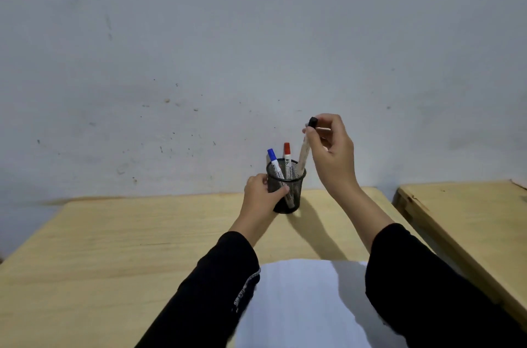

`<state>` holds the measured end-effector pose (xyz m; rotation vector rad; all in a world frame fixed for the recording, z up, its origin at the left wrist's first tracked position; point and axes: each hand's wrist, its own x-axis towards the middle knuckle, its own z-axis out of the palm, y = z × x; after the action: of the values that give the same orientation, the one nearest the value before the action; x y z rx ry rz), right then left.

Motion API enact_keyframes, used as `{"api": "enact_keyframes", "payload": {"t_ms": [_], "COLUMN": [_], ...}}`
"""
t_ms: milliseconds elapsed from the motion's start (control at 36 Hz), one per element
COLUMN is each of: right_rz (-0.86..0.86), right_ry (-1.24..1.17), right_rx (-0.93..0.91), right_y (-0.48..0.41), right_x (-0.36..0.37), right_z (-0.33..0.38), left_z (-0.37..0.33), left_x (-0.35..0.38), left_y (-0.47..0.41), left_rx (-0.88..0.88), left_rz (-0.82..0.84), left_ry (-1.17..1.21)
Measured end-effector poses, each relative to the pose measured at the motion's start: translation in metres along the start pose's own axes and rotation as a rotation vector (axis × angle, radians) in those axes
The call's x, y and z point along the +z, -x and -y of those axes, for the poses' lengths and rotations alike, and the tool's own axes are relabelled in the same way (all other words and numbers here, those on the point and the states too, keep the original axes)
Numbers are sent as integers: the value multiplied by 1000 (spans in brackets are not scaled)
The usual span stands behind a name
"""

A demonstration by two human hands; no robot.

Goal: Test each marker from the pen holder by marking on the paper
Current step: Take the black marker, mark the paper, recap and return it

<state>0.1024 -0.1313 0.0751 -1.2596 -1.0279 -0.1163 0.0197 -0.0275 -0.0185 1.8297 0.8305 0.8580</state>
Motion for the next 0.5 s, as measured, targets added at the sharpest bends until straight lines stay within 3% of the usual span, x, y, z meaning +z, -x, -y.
{"api": "enact_keyframes", "payload": {"t_ms": [222,389,500], "right_rz": [197,347,391], "right_ry": [99,207,243], "right_rx": [59,124,156], "right_y": [44,76,88], "right_x": [-25,-37,-40], "right_z": [12,16,20], "left_z": [-31,-47,-43], "left_x": [-29,-42,-47], "left_y": [40,75,95], "left_rx": [95,156,181], "left_rz": [-83,70,184], "left_ry": [271,454,305]}}
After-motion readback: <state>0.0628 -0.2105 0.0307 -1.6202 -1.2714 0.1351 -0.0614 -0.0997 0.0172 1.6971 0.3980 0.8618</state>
